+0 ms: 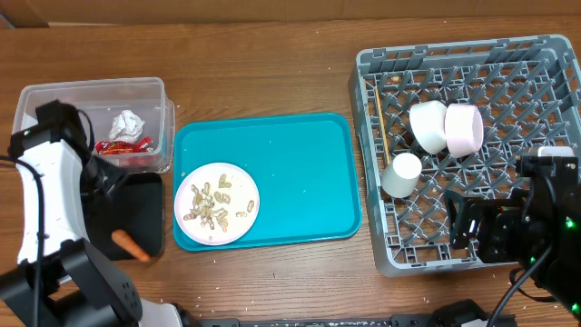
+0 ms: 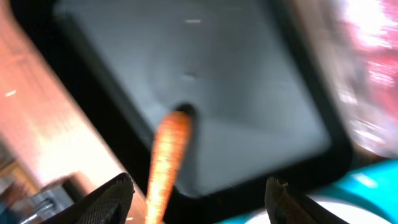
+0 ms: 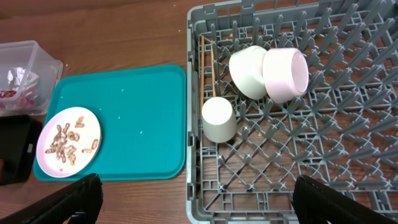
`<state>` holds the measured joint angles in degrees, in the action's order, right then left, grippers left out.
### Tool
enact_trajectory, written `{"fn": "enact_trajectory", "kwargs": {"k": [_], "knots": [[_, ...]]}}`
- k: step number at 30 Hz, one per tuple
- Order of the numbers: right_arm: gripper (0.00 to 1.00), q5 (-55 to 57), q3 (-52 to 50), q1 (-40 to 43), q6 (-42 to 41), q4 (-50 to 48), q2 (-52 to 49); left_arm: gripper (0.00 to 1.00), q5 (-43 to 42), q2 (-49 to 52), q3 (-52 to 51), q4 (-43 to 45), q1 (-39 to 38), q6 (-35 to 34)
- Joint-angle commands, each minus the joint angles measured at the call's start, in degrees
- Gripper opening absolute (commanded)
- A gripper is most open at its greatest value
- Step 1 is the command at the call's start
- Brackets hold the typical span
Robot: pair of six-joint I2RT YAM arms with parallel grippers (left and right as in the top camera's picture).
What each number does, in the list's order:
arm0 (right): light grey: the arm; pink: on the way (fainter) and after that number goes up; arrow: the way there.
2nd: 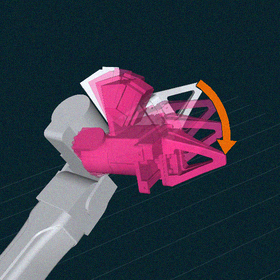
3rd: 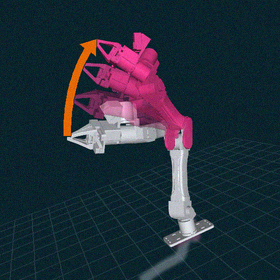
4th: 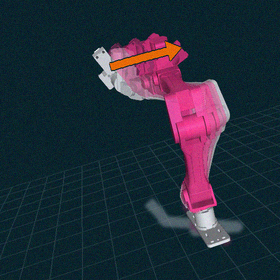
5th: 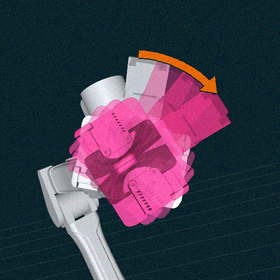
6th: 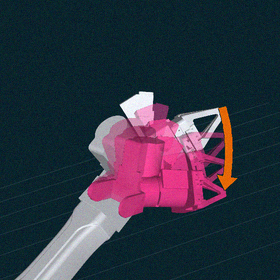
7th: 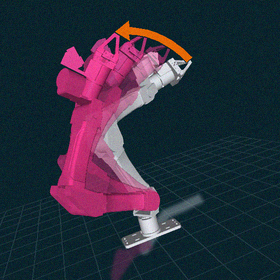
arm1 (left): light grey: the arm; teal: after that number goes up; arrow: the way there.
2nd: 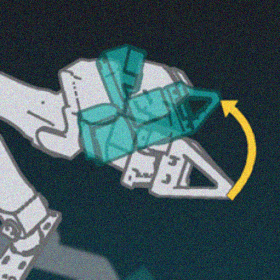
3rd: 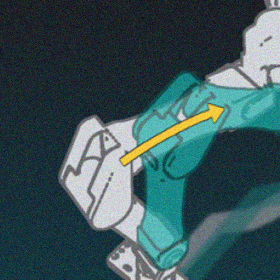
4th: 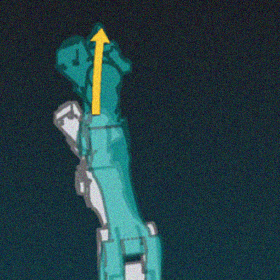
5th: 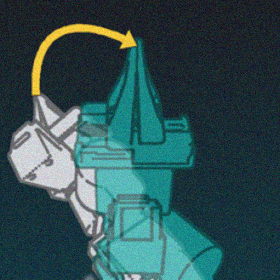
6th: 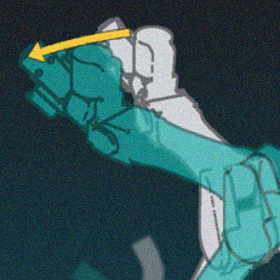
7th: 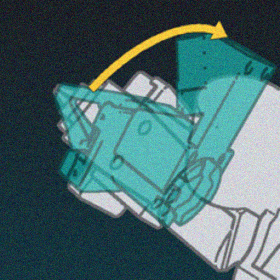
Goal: Sort waste into correct bins and load items into the dishwasher
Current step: 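Return the left gripper to the white plate and grip its rim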
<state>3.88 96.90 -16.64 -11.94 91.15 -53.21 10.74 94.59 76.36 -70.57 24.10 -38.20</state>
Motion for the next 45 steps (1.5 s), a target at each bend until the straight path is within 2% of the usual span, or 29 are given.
{"fn": "enact_trajectory", "kwargs": {"k": [1,9,14,17,19,22,27,30,36,42,45], "knots": [[1.00,0.52,-0.11,-0.15,-0.09,-0.15,0.11,0.70,-7.41,-5.07,2.27,1.01,-5.79,5.62],[1.00,0.52,-0.11,-0.15,-0.09,-0.15,0.11,0.68,-6.19,-6.64,-0.68,6.05,-31.76,14.32],[1.00,0.50,-0.11,-0.15,-0.09,-0.13,0.11,0.73,-0.09,-2.71,-8.48,12.74,-45.48,11.87],[1.00,0.50,-0.11,-0.15,-0.09,-0.11,0.11,0.64,0.20,1.20,-12.04,17.29,-49.88,10.78],[1.00,0.50,-0.11,-0.15,-0.09,-0.15,0.11,0.59,0.22,4.33,-12.98,19.71,-51.56,9.42],[1.00,0.50,-0.11,-0.15,-0.09,-0.37,0.11,0.46,0.17,8.46,-12.98,22.75,-52.81,9.16],[1.00,0.50,-0.11,-0.15,-0.11,-0.35,0.11,0.33,0.20,13.79,-12.98,26.08,-53.88,7.80],[1.00,0.50,-0.11,-0.15,-0.11,-0.35,0.11,0.28,0.22,15.63,-12.98,26.05,-54.53,6.19],[1.00,0.50,-0.11,-0.15,-0.11,-0.37,0.11,0.30,0.81,15.61,-12.33,23.32,-55.36,4.74],[1.00,0.50,-0.11,-0.15,-0.11,-0.37,0.11,0.35,7.52,14.56,-9.97,17.99,-55.78,1.64],[1.00,0.50,-0.11,-0.15,-0.11,-0.37,0.11,0.36,7.80,14.47,-9.31,18.25,-56.30,1.55]]}}
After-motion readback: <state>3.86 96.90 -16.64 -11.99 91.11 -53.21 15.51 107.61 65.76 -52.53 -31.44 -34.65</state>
